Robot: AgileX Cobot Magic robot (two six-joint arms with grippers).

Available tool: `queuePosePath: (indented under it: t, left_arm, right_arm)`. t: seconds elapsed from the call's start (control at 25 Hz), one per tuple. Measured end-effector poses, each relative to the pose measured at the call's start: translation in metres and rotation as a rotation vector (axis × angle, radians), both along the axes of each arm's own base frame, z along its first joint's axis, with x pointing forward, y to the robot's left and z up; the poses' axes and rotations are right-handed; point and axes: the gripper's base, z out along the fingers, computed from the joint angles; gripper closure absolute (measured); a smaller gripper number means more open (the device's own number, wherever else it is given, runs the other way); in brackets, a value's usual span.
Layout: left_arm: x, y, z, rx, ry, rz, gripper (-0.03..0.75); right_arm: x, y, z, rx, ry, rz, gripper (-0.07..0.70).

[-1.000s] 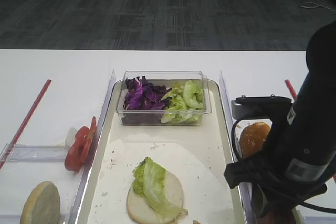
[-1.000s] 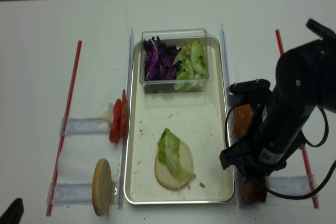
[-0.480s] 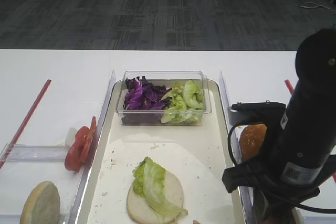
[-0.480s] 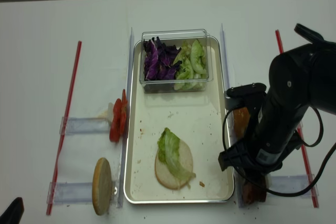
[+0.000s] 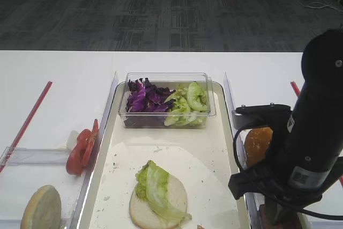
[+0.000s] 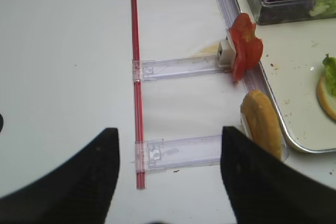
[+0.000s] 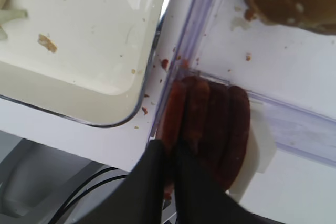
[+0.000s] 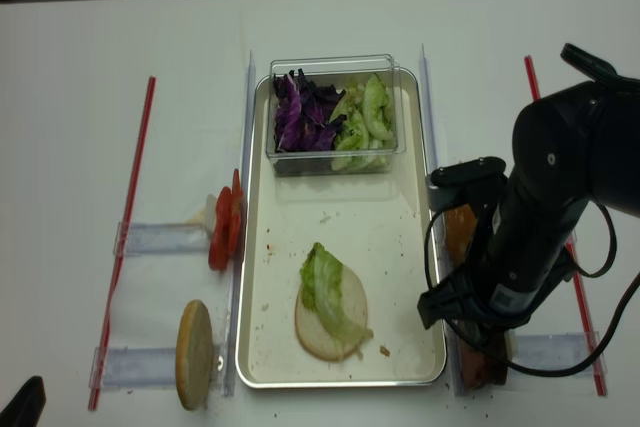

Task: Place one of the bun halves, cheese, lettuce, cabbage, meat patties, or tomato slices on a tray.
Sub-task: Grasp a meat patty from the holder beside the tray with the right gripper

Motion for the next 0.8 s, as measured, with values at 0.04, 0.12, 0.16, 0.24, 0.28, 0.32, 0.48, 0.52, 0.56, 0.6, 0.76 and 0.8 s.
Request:
queuePosePath:
  t: [0.04, 0.12, 0.16, 0.24, 0.28, 0.32, 0.48, 0.52, 0.56, 0.6, 0.76, 0.8]
  left_arm:
    - [0.000, 0.000, 0.000, 0.000, 0.000, 0.000, 0.288]
    - [0.000, 0.000, 0.000, 0.000, 0.000, 0.000, 0.288]
    - [0.000, 0.000, 0.000, 0.000, 0.000, 0.000, 0.288]
    - [0.000, 0.000, 0.000, 0.000, 0.000, 0.000, 0.288]
    - [0.000, 0.000, 0.000, 0.000, 0.000, 0.000, 0.288]
    - [0.000, 0.000, 0.000, 0.000, 0.000, 0.000, 0.288]
    - [0.000, 0.000, 0.000, 0.000, 0.000, 0.000, 0.288]
    - [0.000, 0.000, 0.000, 0.000, 0.000, 0.000, 0.288]
    - [0.000, 0.000, 0.000, 0.000, 0.000, 0.000, 0.288]
    - [0.000, 0.000, 0.000, 0.000, 0.000, 0.000, 0.288]
    - [0.000, 0.000, 0.000, 0.000, 0.000, 0.000, 0.288]
    - [0.000, 0.000, 0.000, 0.000, 0.000, 0.000, 0.288]
  right_arm:
    - [0.000, 0.000, 0.000, 0.000, 0.000, 0.000, 0.574]
    - [0.000, 0.000, 0.000, 0.000, 0.000, 0.001, 0.574]
    - [0.000, 0.000, 0.000, 0.000, 0.000, 0.001, 0.574]
    - [0.000, 0.000, 0.000, 0.000, 0.000, 0.001, 0.575]
    - [0.000, 0.000, 0.000, 0.000, 0.000, 0.001, 0.575]
    - [0.000, 0.000, 0.000, 0.000, 0.000, 0.001, 0.575]
    - [-0.001, -0.001, 0.003, 0.005, -0.010, 0.003, 0.575]
    - [-0.001, -0.001, 0.005, 0.006, -0.012, 0.004, 0.577]
    - [-0.002, -0.001, 0.006, 0.009, -0.017, 0.004, 0.577]
    - [-0.003, -0.002, 0.008, 0.011, -0.018, 0.005, 0.577]
    - [-0.006, -0.003, 0.014, 0.020, -0.023, 0.007, 0.577]
    - [-0.006, -0.003, 0.015, 0.023, -0.025, 0.006, 0.577]
